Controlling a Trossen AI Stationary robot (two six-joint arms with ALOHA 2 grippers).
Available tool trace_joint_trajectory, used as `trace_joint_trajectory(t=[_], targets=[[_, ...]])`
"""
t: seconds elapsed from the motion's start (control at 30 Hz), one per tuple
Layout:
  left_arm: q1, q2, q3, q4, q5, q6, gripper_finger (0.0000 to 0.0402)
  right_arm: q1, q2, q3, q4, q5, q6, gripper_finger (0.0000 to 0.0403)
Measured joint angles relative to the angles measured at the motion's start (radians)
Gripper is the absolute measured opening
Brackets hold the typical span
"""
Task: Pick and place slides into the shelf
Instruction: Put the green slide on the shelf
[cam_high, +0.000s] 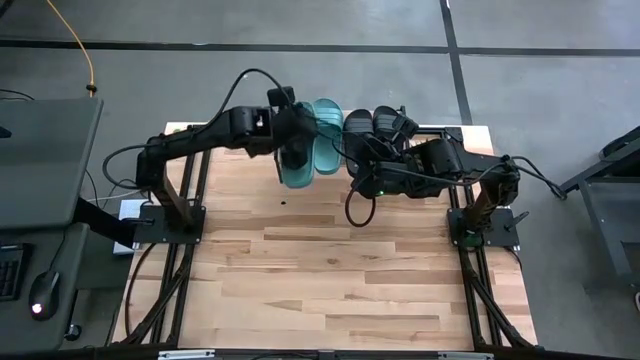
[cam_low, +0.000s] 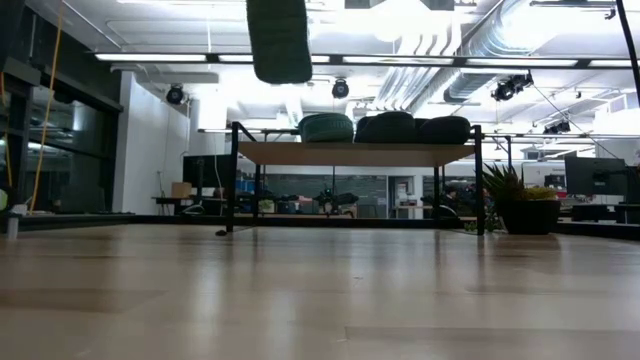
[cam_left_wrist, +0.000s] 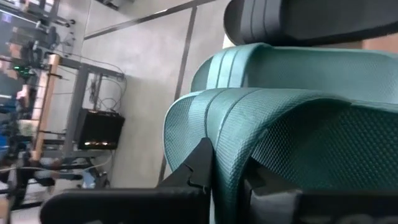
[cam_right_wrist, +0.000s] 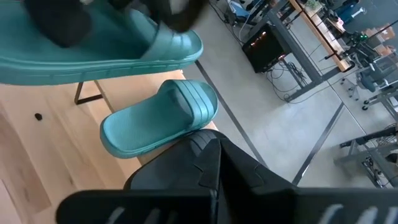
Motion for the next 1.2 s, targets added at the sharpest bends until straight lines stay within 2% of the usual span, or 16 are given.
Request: trace_joint_trajectory(t=[0.13,0.37,0.5,0.73,0.9,1.2], targets=[[0.05,-0.001,-0.038,0.065,0.034,0.039,0.0004,0.0,0.0,0.0,0.0,0.0,0.001,0.0],[0.121,0.0,-0.106,0.123,0.043,0.065,0.0021,0.0,0.0,0.0,0.0,-0.008,0.0,0.0],[0.163,0.001,-0.163,0.183,0.106,0.065,0.0013,0.0,0.0,0.0,0.0,-0.008,0.0,0.0],[0.216,0.001,-0.257,0.28,0.142,0.085,0.0009,0.0,0.0,0.0,0.0,-0.039,-0.003,0.0],[0.246,-0.001,-0.279,0.284,0.133,0.086,0.0018,0.0,0.0,0.0,0.0,-0.052,-0.004,0.0],[0.255,0.0,-0.279,0.281,0.127,0.103,0.0006,0.0,0.0,0.0,0.0,-0.058,-0.001,0.0]])
